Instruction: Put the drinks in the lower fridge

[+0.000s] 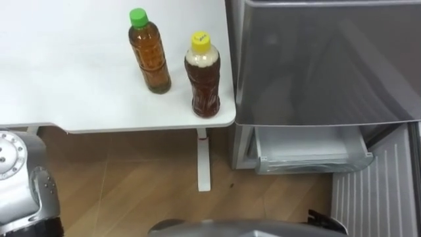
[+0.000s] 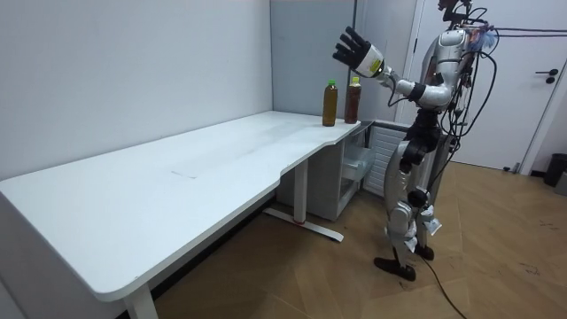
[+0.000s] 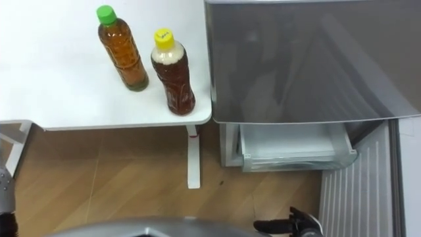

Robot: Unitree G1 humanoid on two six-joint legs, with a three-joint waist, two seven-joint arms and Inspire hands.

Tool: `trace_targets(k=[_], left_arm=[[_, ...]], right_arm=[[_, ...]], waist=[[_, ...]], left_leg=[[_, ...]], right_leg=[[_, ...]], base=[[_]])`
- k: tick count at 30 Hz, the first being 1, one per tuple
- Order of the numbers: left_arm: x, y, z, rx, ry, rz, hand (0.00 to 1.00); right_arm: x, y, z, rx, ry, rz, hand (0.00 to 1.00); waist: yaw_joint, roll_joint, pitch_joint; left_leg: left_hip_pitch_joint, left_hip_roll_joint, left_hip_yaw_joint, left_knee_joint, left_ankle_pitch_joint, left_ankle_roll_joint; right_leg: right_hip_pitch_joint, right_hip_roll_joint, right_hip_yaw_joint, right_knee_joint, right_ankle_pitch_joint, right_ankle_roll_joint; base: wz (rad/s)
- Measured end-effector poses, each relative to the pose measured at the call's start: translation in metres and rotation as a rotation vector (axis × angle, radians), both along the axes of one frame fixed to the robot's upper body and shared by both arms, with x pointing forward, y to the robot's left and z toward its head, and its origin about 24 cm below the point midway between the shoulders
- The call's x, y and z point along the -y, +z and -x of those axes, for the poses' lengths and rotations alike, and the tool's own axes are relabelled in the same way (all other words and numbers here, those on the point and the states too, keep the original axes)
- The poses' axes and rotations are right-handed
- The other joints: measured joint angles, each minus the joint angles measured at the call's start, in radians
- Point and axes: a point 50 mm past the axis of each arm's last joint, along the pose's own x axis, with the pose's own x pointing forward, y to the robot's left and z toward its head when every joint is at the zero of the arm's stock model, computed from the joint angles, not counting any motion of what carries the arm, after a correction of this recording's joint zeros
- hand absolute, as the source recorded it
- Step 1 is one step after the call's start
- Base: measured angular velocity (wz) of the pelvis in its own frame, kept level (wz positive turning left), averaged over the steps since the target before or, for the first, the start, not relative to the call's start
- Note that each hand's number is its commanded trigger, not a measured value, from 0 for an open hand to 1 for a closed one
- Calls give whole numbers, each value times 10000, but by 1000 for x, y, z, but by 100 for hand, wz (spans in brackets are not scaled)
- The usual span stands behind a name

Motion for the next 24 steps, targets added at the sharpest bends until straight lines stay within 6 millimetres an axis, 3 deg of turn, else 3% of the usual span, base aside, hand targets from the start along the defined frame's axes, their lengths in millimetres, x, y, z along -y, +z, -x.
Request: trace_targets(k=[5, 7, 13, 19, 24], left_arm=[[21, 10, -11, -456, -1458, -1757, 0], [43, 17, -21, -326, -3068, -2226, 0], [83, 25, -33, -212, -6309, -3228, 0], [110, 23, -42, -367, -8924, -3448, 0], [123, 29, -48, -313, -10238, -4106, 0]], right_arm=[[0, 0, -1, 84, 117, -141, 0], [0, 0, -4, 127, 94, -196, 0], [1, 0, -12, 179, 374, -350, 0], [-2, 0, -21, 220, 784, -399, 0], [-2, 1, -23, 211, 825, -400, 0]], waist=[[-234, -2, 34], [-286, 19, 52], [-597, 58, 73], [-1026, 23, 87], [-1055, -6, 101]], left_leg=[[-39, -14, -45, -3, 0, -1], [-146, -22, -106, 5, 0, -1], [-220, -16, -65, 1, 2, 0], [-201, -2, -120, -21, 2, -2], [-204, 8, 9, -26, 2, -1]], right_leg=[[-5, 1, -88, -11, 0, 0], [-72, -1, -198, -14, 0, 0], [-198, -1, -67, -9, 1, 1], [-160, 12, -204, 22, 5, -5], [-193, -8, -180, 23, 6, -4]], base=[[4], [8], [-4], [4], [-3]])
